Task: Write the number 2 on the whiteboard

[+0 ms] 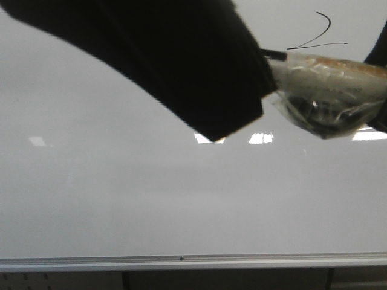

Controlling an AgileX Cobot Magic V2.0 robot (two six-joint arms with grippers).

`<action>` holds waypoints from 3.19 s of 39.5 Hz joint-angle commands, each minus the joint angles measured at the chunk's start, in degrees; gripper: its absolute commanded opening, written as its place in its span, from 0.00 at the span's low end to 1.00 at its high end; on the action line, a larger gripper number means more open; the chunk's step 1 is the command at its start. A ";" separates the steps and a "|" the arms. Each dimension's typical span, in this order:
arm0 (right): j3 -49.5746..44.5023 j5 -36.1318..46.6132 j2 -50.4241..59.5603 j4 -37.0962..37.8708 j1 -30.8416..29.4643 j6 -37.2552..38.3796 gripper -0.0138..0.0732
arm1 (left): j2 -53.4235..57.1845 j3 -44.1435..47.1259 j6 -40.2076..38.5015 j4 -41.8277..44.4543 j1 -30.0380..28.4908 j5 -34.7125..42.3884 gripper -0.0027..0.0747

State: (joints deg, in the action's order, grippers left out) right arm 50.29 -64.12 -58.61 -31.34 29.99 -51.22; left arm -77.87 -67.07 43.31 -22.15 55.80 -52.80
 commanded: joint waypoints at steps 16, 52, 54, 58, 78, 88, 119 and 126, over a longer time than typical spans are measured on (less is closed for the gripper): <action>1.90 2.53 1.06 -2.82 -0.04 -0.71 0.22 | -0.02 -2.16 0.10 -3.37 0.40 5.38 0.19; 1.79 3.95 9.67 14.89 -18.97 16.00 0.74 | 7.28 -2.16 -22.94 17.38 -11.82 3.49 0.01; 1.79 4.24 10.09 14.89 -19.99 16.02 0.74 | 8.45 -1.66 -25.05 17.72 -14.98 4.19 0.01; 1.69 4.79 10.21 14.84 -20.35 16.06 0.74 | 11.36 0.89 -25.40 17.81 -21.40 7.26 0.01; 1.69 5.88 10.21 13.86 -20.35 16.12 0.74 | 9.02 16.04 -27.56 8.16 -50.66 45.04 0.01; 1.69 5.88 10.21 13.73 -20.35 16.12 0.74 | -0.08 16.15 -27.56 6.64 -50.94 58.46 0.01; 1.69 5.99 10.21 13.72 -20.35 16.12 0.74 | -9.46 15.93 -27.56 6.64 -50.94 61.04 0.47; 1.69 6.04 10.21 13.40 -20.35 16.12 0.74 | -7.09 13.74 -27.09 7.40 -51.20 53.16 0.63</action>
State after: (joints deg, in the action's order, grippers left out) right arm 50.42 -60.77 -48.91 -16.37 10.07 -35.15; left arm -88.92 -50.35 16.33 -15.03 4.97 0.87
